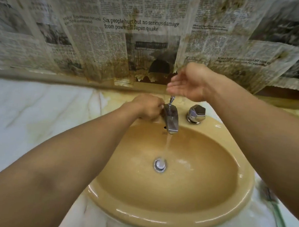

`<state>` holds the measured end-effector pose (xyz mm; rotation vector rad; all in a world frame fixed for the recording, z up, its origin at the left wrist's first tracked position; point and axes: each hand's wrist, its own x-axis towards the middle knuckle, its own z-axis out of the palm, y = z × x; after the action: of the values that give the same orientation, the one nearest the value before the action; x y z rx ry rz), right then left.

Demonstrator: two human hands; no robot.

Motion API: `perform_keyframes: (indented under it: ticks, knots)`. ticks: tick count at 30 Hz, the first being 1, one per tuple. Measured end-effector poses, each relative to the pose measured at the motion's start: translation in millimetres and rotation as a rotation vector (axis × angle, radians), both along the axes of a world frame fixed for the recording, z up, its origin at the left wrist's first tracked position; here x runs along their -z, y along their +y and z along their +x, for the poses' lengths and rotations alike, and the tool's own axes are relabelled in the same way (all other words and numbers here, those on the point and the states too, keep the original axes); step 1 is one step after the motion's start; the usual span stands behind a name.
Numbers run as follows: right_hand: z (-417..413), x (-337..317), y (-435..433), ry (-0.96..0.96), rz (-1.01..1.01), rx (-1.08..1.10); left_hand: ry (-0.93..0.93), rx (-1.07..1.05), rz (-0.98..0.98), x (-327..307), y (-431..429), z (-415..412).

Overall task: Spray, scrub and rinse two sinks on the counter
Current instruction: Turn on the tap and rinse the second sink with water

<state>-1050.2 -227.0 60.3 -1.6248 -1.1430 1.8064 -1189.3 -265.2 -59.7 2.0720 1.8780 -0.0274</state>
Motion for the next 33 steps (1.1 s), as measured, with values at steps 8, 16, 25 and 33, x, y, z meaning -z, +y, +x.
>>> perform_keyframes:
  ticks: [8,16,25,33]
  knots:
    - [29.4,30.9,26.8,-0.160,0.227,-0.051,0.083,0.161,-0.251,23.7,61.2,-2.0]
    - [68.0,54.7,-1.1,0.032,0.192,0.001,-0.403,-0.191,-0.459,24.7,36.1,-67.1]
    - [65.1,113.9,-56.0,0.225,0.069,0.438,-0.044,-0.227,-0.113,66.2,-77.3,-132.5]
    - [56.9,130.9,-74.4,0.207,-0.040,0.386,-0.127,-0.161,-0.094,53.0,-27.9,-82.6]
